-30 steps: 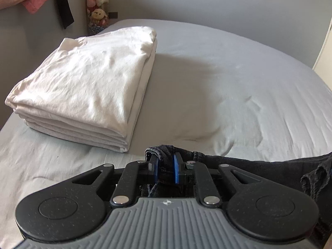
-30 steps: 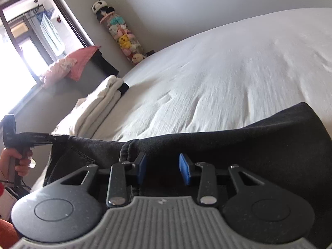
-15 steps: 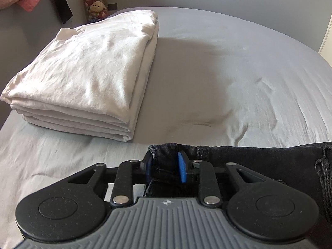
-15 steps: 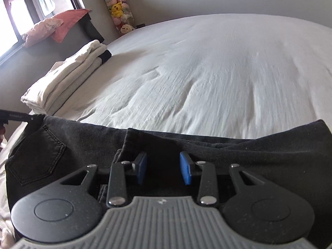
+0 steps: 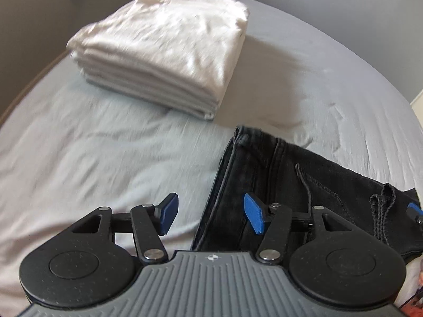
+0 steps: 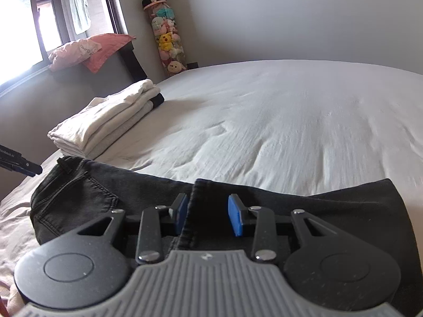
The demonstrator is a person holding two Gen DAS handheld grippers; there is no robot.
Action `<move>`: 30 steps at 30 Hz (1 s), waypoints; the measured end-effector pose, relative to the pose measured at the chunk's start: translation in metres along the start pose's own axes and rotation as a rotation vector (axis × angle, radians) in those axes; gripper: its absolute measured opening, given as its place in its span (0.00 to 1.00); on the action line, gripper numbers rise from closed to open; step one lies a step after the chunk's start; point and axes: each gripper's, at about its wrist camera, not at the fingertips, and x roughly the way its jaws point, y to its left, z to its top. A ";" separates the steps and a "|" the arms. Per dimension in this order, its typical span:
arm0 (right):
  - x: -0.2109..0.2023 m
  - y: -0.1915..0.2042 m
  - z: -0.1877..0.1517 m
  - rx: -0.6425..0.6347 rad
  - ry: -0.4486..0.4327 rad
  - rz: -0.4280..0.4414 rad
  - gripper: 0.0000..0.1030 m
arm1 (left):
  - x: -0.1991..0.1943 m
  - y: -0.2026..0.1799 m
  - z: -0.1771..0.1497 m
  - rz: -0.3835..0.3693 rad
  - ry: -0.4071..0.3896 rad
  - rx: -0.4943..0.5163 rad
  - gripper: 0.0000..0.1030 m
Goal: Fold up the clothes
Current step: 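Grasp the folded jeans edge with the left tool while the right tool grips the waistband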
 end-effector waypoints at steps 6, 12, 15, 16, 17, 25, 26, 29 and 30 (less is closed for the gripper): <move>-0.005 0.058 -0.017 -0.067 0.048 0.136 0.35 | -0.010 0.039 -0.025 -0.076 0.077 -0.188 0.66; 0.018 0.109 -0.048 -0.212 0.168 0.143 0.23 | 0.000 0.048 -0.035 -0.109 0.069 -0.247 0.67; 0.035 0.110 -0.058 -0.234 0.241 0.099 0.15 | 0.006 0.045 -0.036 -0.096 0.070 -0.222 0.67; 0.041 0.108 -0.060 -0.228 0.266 0.096 0.14 | 0.008 0.045 -0.036 -0.093 0.073 -0.215 0.67; 0.046 0.106 -0.062 -0.225 0.284 0.097 0.14 | 0.009 0.044 -0.036 -0.090 0.076 -0.208 0.67; 0.054 0.105 -0.065 -0.243 0.297 0.096 0.14 | -0.007 0.047 -0.031 -0.094 0.163 -0.174 0.71; 0.054 0.105 -0.064 -0.240 0.295 0.097 0.14 | -0.006 0.051 -0.032 -0.114 0.187 -0.191 0.72; 0.055 0.106 -0.063 -0.241 0.291 0.097 0.14 | -0.001 0.065 -0.040 -0.161 0.220 -0.271 0.74; 0.055 0.107 -0.063 -0.241 0.290 0.098 0.14 | 0.001 0.069 -0.043 -0.176 0.228 -0.296 0.75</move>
